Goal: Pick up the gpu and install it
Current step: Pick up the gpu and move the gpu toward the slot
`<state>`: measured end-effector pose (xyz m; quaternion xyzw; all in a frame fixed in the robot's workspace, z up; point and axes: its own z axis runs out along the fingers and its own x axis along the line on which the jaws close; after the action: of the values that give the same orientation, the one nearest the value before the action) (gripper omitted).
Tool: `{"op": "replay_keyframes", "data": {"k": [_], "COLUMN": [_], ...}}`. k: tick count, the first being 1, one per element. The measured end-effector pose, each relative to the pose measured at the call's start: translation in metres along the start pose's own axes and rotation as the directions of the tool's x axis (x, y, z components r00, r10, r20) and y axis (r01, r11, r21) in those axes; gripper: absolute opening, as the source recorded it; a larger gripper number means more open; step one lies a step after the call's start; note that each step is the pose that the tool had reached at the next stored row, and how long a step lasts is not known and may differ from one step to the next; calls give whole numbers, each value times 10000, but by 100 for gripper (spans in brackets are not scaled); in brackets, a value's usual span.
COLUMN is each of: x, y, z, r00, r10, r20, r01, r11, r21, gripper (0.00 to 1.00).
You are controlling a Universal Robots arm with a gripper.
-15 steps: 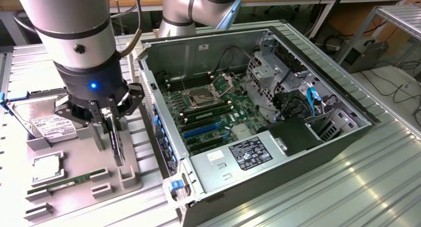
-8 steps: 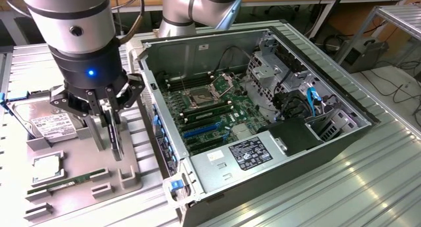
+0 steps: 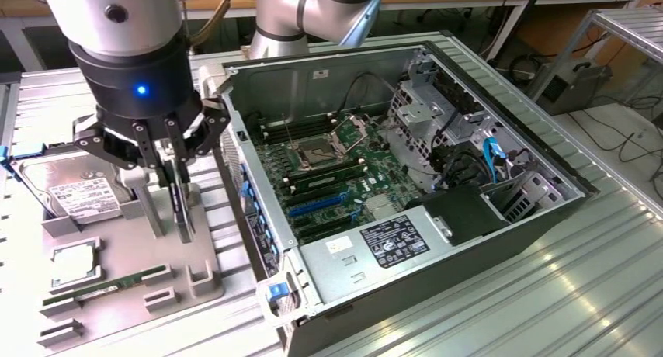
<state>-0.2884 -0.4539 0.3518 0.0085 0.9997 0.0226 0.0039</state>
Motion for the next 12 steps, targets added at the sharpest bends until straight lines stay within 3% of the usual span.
{"op": "replay_keyframes", "data": {"k": [12], "x": [-123], "y": [17], "z": [-317], "r00": [10000], "r10": [-11], "r20": [-53], "r01": [11], "r11": [10000], "r21": [-7], "gripper": [26]}}
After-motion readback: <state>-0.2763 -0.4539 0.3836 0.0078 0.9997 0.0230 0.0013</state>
